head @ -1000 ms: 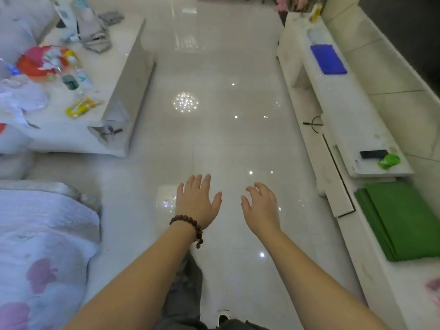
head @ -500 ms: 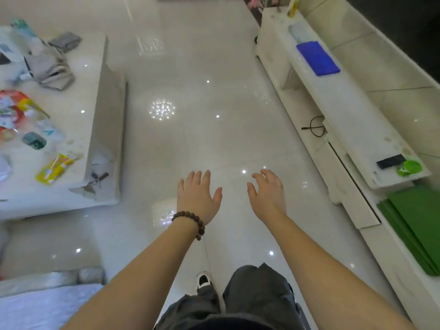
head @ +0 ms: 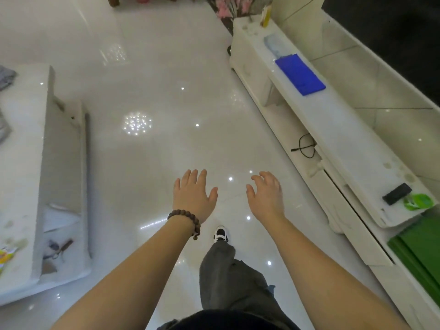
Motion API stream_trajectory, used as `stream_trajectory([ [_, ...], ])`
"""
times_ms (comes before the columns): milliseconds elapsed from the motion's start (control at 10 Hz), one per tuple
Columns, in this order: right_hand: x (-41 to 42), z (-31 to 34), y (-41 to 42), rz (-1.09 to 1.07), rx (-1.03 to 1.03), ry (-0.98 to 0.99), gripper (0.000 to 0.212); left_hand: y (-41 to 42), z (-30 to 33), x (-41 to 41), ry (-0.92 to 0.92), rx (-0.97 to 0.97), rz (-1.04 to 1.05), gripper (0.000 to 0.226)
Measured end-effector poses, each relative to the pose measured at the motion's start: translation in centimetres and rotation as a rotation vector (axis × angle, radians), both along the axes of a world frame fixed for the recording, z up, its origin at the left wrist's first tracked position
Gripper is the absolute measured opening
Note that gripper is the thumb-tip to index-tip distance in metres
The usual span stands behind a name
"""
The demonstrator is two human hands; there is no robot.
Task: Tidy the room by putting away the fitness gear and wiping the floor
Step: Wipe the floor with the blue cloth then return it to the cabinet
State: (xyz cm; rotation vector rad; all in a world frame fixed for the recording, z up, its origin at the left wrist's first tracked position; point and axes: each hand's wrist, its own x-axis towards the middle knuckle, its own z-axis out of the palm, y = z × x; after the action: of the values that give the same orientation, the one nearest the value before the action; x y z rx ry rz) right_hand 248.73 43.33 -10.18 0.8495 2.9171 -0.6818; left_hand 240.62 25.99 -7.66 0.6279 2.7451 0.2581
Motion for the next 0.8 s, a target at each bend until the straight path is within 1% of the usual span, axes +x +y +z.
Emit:
stream_trajectory([
  [200,-13.5,1.7,6.8,-0.036,0.013,0.045,0.037,6.7,2.3,-14.4,0.040,-0.014,-0.048,0.063],
  [300,-19.1,2.5,8.6,-0.051,0.004,0.054,0.036,8.8,3.0,-19.8,0.041,0.006,-0.052,0.063],
  [500,-30.2,1.6,10.3,-0.057,-0.007,0.021,0.037,11.9,2.7,-31.8,0.038,0.028,-0.070,0.063],
  [600,-36.4,1.0,11.2,-0.108,-0.016,0.030,0.037,13.1,2.0,-39.1,0.039,0.023,-0.122,0.063],
  [700,-43.8,0.6,12.0,-0.178,-0.007,0.037,0.038,14.4,1.7,-47.7,0.040,0.003,-0.226,0.063],
  [800,-50.0,1.0,12.5,-0.293,-0.018,0.026,0.039,16.0,2.0,-54.9,0.047,-0.029,-0.355,0.063],
])
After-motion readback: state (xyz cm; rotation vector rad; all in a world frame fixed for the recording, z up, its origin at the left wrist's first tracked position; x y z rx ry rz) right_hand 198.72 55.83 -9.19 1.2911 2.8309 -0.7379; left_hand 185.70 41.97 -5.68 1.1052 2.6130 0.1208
